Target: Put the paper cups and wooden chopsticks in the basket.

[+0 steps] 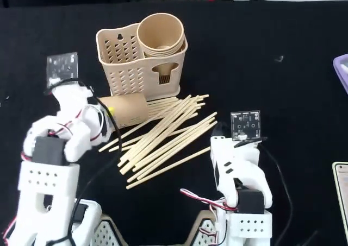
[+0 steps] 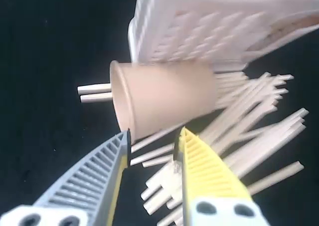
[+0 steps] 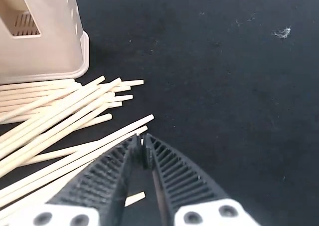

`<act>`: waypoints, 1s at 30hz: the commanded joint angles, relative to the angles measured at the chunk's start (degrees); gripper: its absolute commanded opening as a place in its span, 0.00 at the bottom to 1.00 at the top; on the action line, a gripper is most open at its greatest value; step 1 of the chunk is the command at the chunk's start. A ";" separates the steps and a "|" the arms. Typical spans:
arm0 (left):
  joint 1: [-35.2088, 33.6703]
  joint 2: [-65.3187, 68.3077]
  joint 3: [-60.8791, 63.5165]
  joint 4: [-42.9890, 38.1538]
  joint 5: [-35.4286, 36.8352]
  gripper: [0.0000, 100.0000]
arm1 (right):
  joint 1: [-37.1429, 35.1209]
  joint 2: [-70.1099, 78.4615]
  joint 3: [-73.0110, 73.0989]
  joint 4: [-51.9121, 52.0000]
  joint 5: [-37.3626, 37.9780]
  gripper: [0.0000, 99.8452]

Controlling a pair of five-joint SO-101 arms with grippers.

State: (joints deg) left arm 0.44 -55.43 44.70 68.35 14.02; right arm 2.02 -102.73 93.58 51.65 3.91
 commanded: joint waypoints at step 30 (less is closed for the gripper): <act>-7.43 -1.23 14.64 -21.01 -3.08 0.26 | -0.62 -0.92 -0.48 -1.23 0.09 0.01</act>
State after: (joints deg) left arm -9.93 -55.43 60.97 47.69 10.95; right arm 2.02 -102.73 93.58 51.65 3.82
